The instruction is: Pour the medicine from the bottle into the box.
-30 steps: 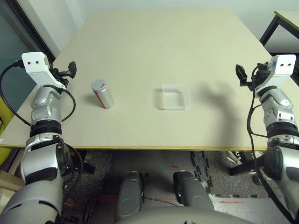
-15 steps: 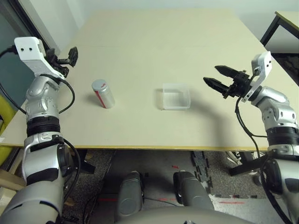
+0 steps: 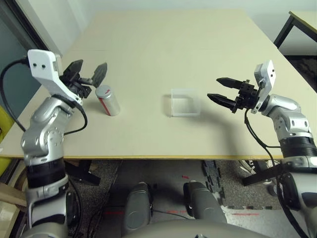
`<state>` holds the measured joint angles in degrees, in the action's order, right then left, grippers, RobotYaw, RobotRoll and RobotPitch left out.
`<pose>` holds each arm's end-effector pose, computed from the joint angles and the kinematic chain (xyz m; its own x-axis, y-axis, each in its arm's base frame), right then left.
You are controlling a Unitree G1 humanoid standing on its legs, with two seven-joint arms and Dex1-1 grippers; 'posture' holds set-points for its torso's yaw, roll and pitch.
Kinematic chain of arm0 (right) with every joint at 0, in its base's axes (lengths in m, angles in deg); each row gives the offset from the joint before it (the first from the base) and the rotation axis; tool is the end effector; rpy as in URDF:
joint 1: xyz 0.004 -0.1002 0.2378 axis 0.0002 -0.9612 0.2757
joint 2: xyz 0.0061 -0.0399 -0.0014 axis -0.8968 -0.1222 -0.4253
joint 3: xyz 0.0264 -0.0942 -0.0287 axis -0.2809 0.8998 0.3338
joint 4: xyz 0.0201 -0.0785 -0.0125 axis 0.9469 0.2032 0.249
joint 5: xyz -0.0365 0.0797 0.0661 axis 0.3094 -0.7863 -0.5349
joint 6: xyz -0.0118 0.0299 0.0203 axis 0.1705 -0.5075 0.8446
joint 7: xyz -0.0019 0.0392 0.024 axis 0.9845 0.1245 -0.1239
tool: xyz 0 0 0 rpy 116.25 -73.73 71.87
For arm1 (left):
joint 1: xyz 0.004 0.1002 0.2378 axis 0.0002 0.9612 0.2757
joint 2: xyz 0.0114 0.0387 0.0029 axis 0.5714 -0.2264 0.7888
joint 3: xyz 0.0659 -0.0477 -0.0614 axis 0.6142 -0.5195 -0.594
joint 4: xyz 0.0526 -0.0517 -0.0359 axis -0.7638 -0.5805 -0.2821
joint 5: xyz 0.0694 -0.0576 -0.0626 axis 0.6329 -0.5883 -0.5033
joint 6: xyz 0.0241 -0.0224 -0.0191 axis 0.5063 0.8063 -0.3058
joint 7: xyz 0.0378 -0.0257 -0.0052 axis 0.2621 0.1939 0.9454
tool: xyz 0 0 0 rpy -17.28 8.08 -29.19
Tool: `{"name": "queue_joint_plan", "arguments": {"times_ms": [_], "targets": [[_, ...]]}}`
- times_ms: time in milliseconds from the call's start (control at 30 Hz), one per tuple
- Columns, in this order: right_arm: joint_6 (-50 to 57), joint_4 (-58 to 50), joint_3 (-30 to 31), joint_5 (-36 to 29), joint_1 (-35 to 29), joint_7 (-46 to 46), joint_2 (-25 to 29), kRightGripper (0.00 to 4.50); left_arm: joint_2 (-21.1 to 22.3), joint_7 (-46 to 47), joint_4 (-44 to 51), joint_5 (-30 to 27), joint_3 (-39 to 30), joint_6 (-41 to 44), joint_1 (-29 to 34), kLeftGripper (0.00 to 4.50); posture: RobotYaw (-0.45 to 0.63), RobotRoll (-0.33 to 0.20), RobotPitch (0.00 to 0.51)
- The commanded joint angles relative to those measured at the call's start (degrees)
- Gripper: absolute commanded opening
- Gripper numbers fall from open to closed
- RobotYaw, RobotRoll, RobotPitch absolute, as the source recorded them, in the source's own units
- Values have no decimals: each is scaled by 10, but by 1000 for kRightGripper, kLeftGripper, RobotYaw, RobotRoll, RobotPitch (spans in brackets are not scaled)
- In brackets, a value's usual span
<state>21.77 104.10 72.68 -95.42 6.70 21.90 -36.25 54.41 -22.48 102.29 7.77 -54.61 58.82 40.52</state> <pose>0.3085 -0.2660 0.1401 0.5638 0.8254 -0.0282 -0.8237 0.5595 -0.0926 0.2251 0.2638 0.1883 0.9683 -0.2032 0.1451 0.2080 0.9779 -0.0189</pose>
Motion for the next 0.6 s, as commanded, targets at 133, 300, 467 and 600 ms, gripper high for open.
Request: {"name": "queue_joint_plan", "arguments": {"times_ms": [133,300,467,600], "targets": [[-25,27,10,15,13,-2,-11,4500,-14,7,53,-7,2,22,73,4479,-8,0,124],[-30,25,12,18,10,-7,-20,4500,-6,-24,36,23,20,-17,117,4479,-11,0,124],[-30,14,13,18,2,-13,-26,4500,-7,-59,-21,57,40,-75,123,4479,-26,0,124],[-28,6,12,18,-4,-17,-28,4500,-8,-85,-74,84,57,-122,125,4479,-32,0,123]]}}
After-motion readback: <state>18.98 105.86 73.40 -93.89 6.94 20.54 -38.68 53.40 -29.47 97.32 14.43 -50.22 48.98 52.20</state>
